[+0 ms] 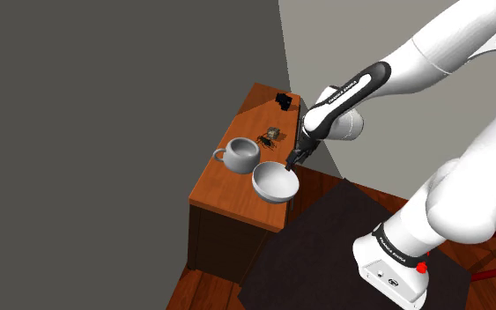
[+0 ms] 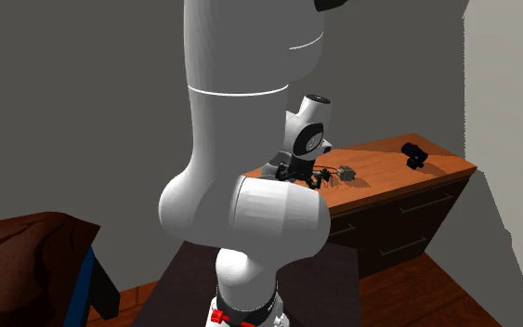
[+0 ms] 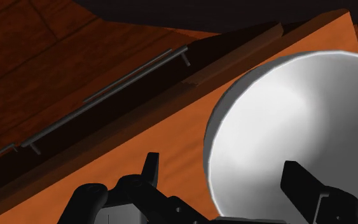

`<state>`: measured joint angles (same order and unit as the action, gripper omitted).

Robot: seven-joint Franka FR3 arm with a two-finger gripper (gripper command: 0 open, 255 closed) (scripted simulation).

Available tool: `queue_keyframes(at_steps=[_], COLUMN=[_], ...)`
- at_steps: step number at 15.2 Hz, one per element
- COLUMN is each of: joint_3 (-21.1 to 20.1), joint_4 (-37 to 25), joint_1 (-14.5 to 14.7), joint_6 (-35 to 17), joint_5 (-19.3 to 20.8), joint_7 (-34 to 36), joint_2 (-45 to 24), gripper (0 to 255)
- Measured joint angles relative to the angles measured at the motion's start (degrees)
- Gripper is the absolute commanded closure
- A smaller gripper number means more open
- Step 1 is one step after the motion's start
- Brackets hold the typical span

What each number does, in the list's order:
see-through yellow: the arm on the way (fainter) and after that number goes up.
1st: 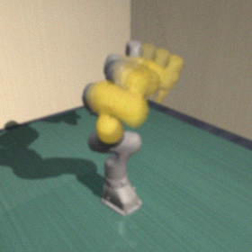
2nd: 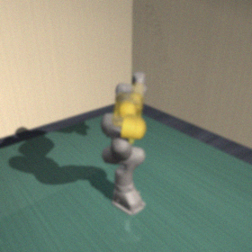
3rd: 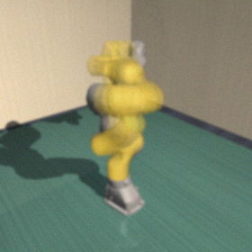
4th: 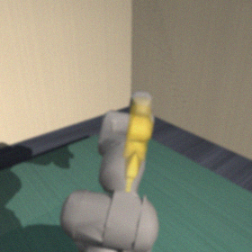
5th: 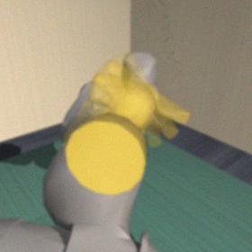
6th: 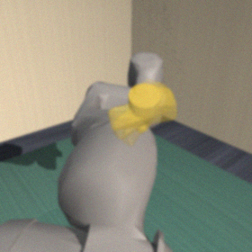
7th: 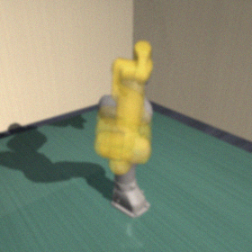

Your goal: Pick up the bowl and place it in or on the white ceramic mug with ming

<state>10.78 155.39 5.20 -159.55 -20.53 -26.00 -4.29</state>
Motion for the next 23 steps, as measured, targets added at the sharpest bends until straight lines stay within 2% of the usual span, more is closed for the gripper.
queue_keyframes(at_steps=[8,14,15,23], joint_3=[-4.9,-5.5,-5.5,-5.5], joint_4=[-2.3,-2.6,-2.6,-2.6], joint_1=[-2.2,-2.6,-2.6,-2.5], joint_6=[-5.9,-6.4,-6.4,-6.4], joint_5=[-11.3,-12.2,-12.2,-12.1], joint_7=[-8.7,-9.4,-9.4,-9.3], joint_2=[-8.8,-9.5,-9.5,-9.4], gripper=[0,0,255,255])
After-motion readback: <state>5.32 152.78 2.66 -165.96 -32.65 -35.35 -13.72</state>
